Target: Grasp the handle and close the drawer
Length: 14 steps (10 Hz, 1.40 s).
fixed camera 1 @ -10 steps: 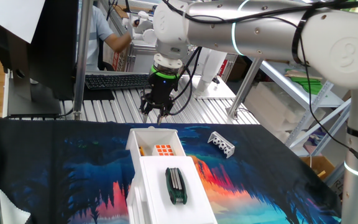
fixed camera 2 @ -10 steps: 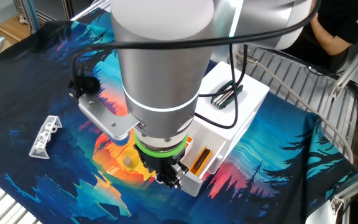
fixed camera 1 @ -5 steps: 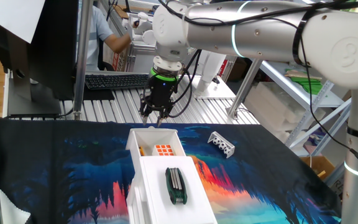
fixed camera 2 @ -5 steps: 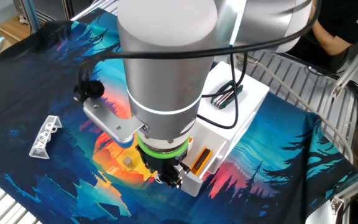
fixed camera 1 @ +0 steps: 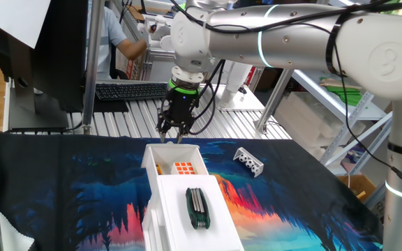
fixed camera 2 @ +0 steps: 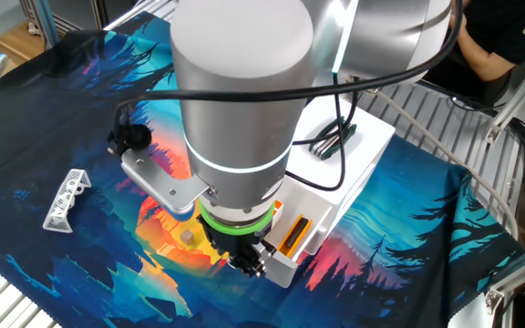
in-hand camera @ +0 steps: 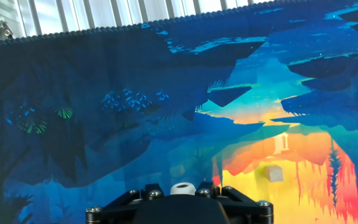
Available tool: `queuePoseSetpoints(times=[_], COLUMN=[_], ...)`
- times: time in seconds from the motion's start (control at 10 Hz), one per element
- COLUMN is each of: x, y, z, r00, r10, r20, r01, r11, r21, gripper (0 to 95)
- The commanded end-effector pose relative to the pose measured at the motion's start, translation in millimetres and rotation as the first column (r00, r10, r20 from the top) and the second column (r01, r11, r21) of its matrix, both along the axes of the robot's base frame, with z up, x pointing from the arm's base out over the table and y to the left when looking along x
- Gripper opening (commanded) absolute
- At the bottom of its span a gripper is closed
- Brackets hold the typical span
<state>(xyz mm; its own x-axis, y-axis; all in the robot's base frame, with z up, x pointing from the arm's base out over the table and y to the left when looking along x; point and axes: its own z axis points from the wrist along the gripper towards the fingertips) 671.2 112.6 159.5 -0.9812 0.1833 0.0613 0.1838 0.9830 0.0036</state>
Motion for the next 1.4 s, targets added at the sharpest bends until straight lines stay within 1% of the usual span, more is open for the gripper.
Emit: queuePoseSetpoints(times=[0.1,0.3,0.5,0.6,1.4], x=[0.4,0.8,0.9,0.8,0.1], y=[0.3,0.9,1.1,1.0,-1.7], z=[-2.6,-6.8,-8.3,-8.6,-9.8], r00=[1.000,1.000,1.000,1.000,1.000], r10=[0.001,0.002,0.005,0.008,0.022], r20=[-0.001,-0.001,-0.002,-0.002,-0.004], r01=[-0.001,-0.002,-0.005,-0.008,-0.022], r11=[1.000,1.000,1.000,1.000,1.000], r21=[0.001,0.002,0.004,0.005,0.009], gripper=[38.0,38.0,38.0,19.0,19.0])
